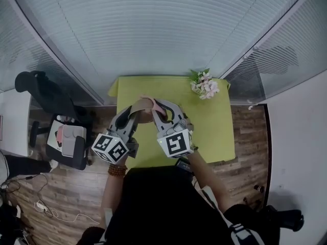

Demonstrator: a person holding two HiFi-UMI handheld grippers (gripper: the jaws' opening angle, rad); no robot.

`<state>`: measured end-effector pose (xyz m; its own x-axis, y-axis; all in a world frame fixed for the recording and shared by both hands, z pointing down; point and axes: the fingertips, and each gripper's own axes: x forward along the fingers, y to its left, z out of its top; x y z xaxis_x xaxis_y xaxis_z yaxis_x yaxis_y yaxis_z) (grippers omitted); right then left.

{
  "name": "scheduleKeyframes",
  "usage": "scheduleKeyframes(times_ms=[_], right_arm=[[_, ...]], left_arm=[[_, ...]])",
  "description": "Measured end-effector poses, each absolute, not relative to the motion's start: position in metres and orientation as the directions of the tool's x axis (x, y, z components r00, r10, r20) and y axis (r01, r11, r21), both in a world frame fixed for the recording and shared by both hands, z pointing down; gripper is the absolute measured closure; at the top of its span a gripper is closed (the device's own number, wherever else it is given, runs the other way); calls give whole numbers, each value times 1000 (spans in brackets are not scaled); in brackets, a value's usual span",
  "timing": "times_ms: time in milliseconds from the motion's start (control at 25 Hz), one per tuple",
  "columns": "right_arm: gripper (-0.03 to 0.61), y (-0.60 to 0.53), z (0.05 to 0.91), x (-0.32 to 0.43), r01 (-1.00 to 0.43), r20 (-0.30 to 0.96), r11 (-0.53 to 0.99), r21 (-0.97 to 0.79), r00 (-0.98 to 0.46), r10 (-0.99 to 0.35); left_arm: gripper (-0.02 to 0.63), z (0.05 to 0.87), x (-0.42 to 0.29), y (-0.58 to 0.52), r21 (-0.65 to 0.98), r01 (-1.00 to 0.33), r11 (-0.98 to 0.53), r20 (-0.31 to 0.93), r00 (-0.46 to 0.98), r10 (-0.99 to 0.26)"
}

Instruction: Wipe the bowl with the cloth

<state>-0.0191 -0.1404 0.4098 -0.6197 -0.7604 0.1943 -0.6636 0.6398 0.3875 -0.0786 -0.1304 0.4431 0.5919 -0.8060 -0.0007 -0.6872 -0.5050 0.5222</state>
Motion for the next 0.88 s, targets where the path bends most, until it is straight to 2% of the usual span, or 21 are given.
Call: scheduleKeyframes(times_ms=[80,160,200,280,400,600,760,880], right_arm=[[558,-138,410,-21,-598,210,634,491,-625,-752],[560,-133,412,-29,-521,222,623,584,-636,-739],[560,-129,414,-33,-482,229,614,625,-639,-734],[560,-123,418,-39,-432,231,587,685,-634,-738],[560,-121,415,-42,-426,213,566,705,-634,-743],[560,-119,389,-43,-519,114,558,647,-658,-744],[560,-122,374,-42,-634,51,588,502,-658,-752],[558,-123,366,-39,-678,12,609,413,-664,-748]], left_arm=[[522,447,-77,-129,318,-797,-514,107,569,-815],[515,440,-76,-129,97,-856,-509,155,518,-841],[515,436,-75,-129,28,-862,-506,163,504,-848],[540,435,-70,-129,-3,-858,-514,175,506,-845],[540,435,-73,-129,86,-855,-511,150,519,-842],[541,408,-86,-127,235,-847,-477,-24,485,-874],[541,400,-100,-128,519,-718,-464,-145,461,-875],[541,399,-102,-130,659,-591,-466,-216,445,-869]])
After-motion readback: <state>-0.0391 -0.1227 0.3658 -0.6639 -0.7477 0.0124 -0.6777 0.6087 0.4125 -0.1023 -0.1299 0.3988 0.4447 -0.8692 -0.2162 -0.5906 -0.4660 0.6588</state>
